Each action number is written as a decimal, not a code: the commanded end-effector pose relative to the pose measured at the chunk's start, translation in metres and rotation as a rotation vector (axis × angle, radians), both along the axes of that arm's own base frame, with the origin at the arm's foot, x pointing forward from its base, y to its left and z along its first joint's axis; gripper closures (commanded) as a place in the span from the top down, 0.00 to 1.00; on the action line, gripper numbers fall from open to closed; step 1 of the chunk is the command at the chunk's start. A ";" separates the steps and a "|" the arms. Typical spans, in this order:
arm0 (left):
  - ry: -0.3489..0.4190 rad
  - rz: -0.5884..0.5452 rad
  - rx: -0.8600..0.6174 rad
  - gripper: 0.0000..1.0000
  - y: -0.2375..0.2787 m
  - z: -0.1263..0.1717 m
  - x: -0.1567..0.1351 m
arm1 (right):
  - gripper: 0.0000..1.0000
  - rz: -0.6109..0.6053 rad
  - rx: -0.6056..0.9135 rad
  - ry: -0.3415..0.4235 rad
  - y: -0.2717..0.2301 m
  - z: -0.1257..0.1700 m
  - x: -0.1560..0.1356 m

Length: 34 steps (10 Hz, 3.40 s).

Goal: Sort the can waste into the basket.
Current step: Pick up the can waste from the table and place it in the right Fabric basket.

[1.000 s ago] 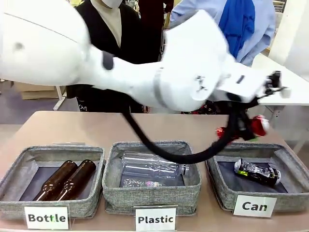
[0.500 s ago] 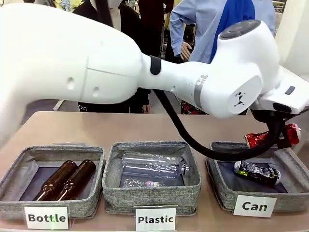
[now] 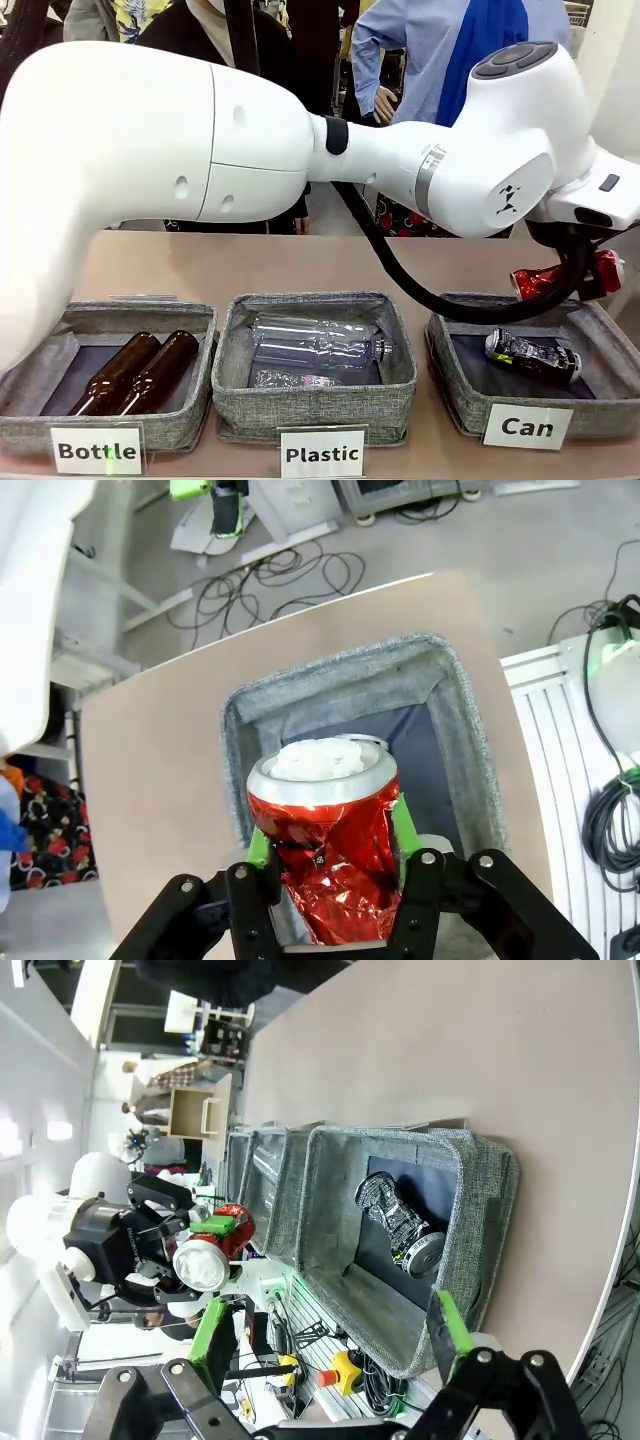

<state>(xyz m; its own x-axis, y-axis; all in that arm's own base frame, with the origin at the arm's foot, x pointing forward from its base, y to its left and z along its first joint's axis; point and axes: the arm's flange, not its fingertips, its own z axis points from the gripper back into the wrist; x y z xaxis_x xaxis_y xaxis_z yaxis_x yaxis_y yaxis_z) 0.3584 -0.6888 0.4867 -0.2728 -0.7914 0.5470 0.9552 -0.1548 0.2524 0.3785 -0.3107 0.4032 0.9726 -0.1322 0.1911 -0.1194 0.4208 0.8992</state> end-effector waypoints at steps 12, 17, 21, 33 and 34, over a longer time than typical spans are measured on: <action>0.205 0.065 0.079 1.00 0.112 0.036 0.018 | 1.00 0.150 0.082 -0.054 0.041 0.000 0.038; 0.677 0.337 -0.006 1.00 0.332 0.056 0.062 | 1.00 0.220 0.176 -0.037 0.209 0.021 0.103; 1.179 0.746 -0.353 1.00 0.523 -0.010 0.064 | 1.00 0.216 0.270 0.068 0.312 0.012 0.084; 1.453 1.017 -0.803 1.00 0.689 -0.129 0.006 | 1.00 0.176 0.263 0.213 0.296 -0.018 0.074; 1.453 1.017 -0.803 1.00 0.689 -0.129 0.006 | 1.00 0.176 0.263 0.213 0.296 -0.018 0.074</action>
<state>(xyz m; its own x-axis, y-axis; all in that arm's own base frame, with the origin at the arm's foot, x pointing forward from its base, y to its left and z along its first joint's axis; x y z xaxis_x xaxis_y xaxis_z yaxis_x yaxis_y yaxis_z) 0.3707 -0.0021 0.3549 0.9711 0.1721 0.1656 0.1257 0.2213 -0.9671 0.4534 -0.0171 0.3817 0.9979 0.0247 -0.0593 0.0540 0.1760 0.9829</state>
